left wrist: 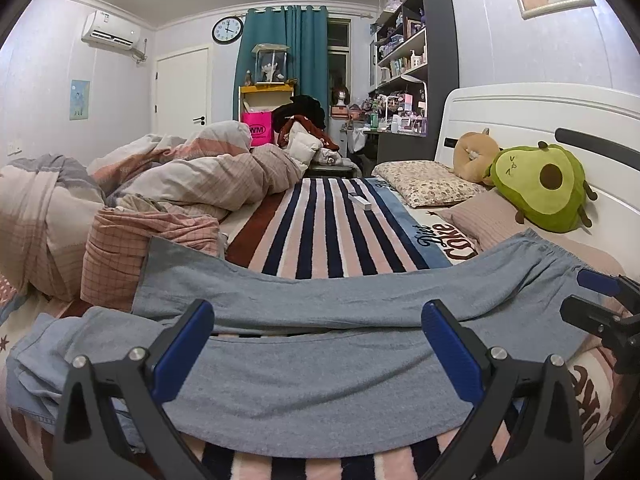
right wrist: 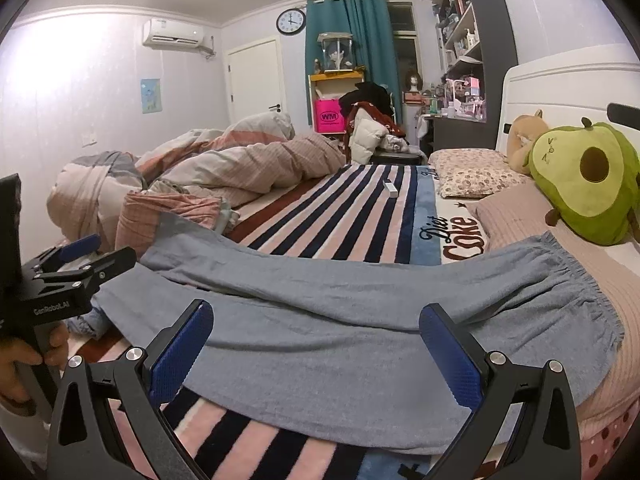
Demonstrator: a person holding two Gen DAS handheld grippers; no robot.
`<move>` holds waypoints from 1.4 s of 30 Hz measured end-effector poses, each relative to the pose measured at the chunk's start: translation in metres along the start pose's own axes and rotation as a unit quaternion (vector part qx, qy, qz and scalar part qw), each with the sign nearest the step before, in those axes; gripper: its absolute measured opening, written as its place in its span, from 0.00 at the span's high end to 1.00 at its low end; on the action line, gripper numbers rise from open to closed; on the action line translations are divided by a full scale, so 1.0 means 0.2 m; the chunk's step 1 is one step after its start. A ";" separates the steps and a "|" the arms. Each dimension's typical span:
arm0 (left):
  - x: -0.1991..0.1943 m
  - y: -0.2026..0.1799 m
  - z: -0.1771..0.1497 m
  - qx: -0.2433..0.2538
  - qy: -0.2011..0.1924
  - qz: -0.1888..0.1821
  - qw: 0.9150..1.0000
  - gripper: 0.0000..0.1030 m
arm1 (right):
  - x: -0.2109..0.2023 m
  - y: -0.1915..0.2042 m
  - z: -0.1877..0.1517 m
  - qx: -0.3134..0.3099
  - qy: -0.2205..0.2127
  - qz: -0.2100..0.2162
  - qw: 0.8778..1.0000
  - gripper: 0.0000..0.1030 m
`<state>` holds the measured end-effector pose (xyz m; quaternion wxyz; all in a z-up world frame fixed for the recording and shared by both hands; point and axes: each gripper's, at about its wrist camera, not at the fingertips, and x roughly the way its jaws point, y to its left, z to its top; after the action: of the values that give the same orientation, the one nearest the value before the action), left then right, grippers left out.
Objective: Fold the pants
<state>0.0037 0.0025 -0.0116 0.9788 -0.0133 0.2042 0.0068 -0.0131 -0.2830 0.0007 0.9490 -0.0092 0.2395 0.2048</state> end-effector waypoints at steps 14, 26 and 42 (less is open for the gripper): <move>0.01 -0.01 -0.01 0.000 -0.001 0.000 1.000 0.01 | 0.00 -0.01 0.00 0.001 -0.001 -0.001 1.000 0.00; 0.02 -0.04 0.01 0.005 -0.004 0.000 1.000 0.01 | -0.02 -0.06 0.02 0.010 -0.006 -0.004 1.000 0.00; 0.03 -0.03 0.01 0.002 -0.004 0.000 1.000 0.01 | -0.02 -0.06 0.01 0.011 -0.007 -0.003 1.000 0.00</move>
<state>0.0093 -0.0027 -0.0115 0.9796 -0.0111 0.2005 0.0067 -0.0103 -0.2953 0.0038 0.9512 0.0021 0.2353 0.1995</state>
